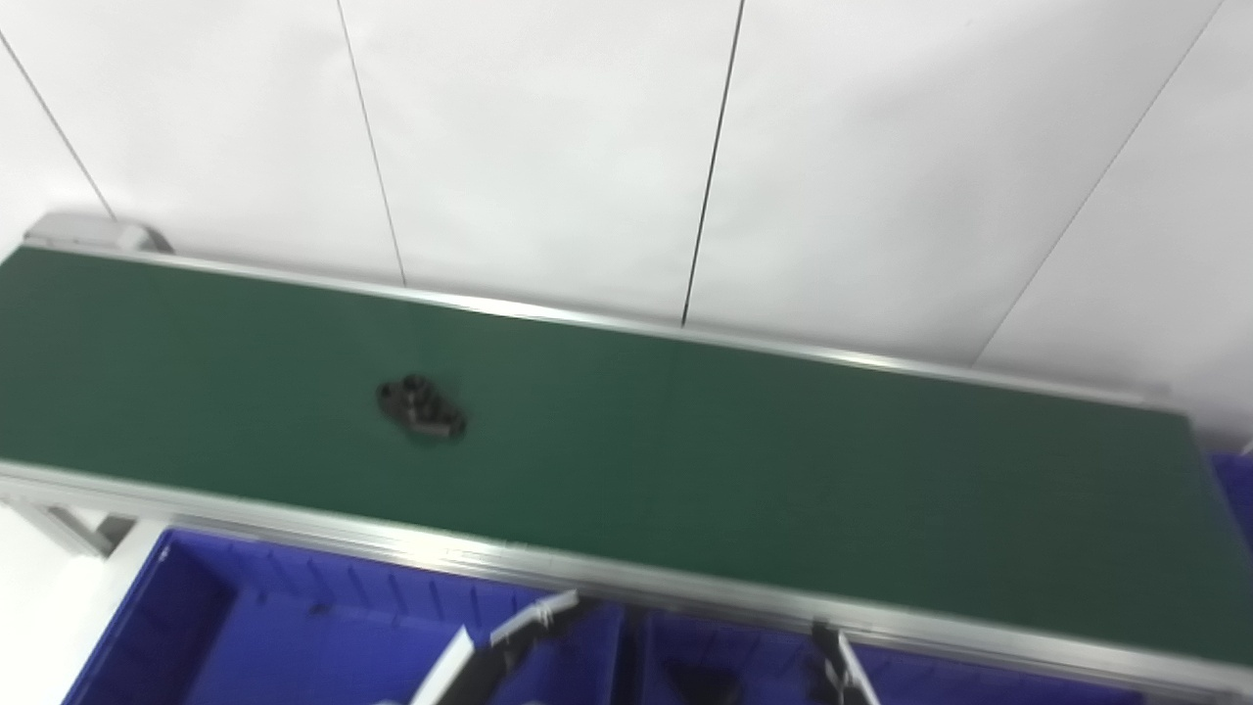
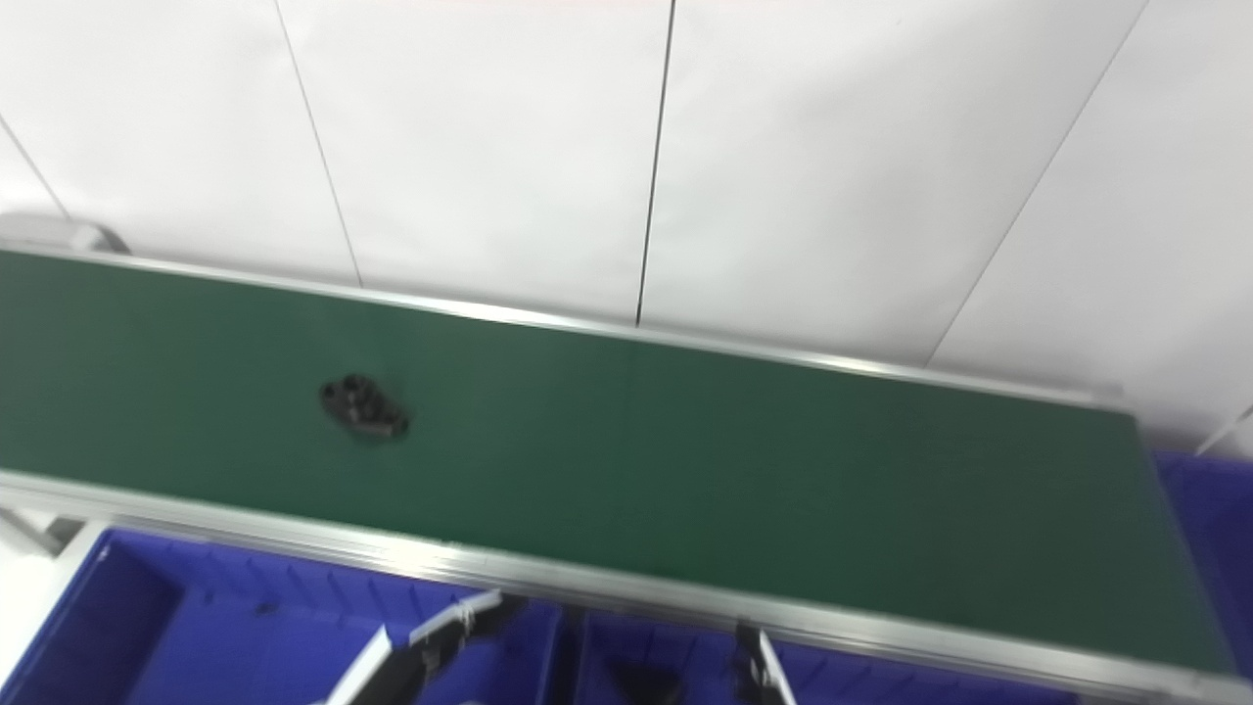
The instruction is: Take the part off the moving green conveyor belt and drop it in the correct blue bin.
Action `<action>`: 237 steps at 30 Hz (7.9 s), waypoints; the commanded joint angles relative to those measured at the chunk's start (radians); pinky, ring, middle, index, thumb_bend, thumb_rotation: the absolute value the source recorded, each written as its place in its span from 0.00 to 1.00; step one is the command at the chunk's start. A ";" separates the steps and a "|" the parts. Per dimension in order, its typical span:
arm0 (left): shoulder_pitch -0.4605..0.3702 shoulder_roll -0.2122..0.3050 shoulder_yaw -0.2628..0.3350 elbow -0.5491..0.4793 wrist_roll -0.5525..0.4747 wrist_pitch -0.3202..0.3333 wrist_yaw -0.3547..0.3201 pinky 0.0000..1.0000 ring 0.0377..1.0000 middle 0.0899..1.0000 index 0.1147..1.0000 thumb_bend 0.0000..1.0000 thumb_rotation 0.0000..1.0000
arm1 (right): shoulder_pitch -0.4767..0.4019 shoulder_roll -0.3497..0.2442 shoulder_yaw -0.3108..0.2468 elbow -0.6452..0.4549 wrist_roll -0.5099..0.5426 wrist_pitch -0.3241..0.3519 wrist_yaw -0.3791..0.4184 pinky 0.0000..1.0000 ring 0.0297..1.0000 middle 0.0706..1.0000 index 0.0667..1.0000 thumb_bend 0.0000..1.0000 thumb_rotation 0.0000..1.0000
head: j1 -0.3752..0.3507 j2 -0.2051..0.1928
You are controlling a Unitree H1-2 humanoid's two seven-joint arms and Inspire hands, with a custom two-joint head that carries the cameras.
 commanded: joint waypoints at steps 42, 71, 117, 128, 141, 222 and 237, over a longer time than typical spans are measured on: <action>-0.008 -0.121 0.014 0.032 0.120 -0.031 -0.019 0.80 0.85 0.86 0.80 0.90 0.21 | -0.301 -0.020 -0.087 -0.252 -0.016 0.139 0.048 0.84 0.89 0.92 0.95 0.87 0.44 | 0.334 -0.184; -0.049 0.126 -0.089 0.026 0.065 -0.031 0.077 0.82 0.86 0.88 0.80 0.93 0.24 | -0.687 0.142 0.029 -0.161 -0.414 0.510 0.090 0.66 0.73 0.78 0.85 0.87 0.42 | -0.143 -0.195; -0.073 0.128 -0.076 0.044 0.000 -0.031 0.044 0.96 0.91 0.89 0.83 0.87 0.42 | -0.926 0.090 0.280 0.387 -0.586 0.544 0.033 0.68 0.75 0.78 0.78 0.90 0.29 | -0.257 -0.157; -0.063 0.123 -0.073 0.027 -0.006 -0.031 0.041 0.98 0.92 0.90 0.84 0.86 0.44 | -0.910 0.067 0.320 0.424 -0.579 0.544 0.026 0.68 0.75 0.76 0.76 0.81 0.18 | -0.258 -0.138; -0.054 0.132 -0.055 0.011 -0.022 -0.031 0.032 0.96 0.91 0.89 0.83 0.85 0.43 | -0.907 0.054 0.330 0.460 -0.598 0.552 -0.007 0.38 0.44 0.43 0.54 0.53 0.00 | -0.270 -0.115; 0.060 0.032 0.143 -0.289 -0.002 0.081 -0.208 0.78 0.81 0.81 0.78 0.92 0.34 | -0.195 -0.203 0.166 -0.384 -0.685 0.614 0.366 0.97 0.95 0.96 0.93 0.68 0.67 | -0.091 0.182; 0.063 0.025 0.168 -0.268 -0.022 0.082 -0.220 0.81 0.83 0.81 0.78 0.93 0.37 | 0.083 -0.047 0.135 -0.374 -0.266 0.262 0.054 0.81 0.89 0.94 0.99 0.77 0.58 | -0.055 0.146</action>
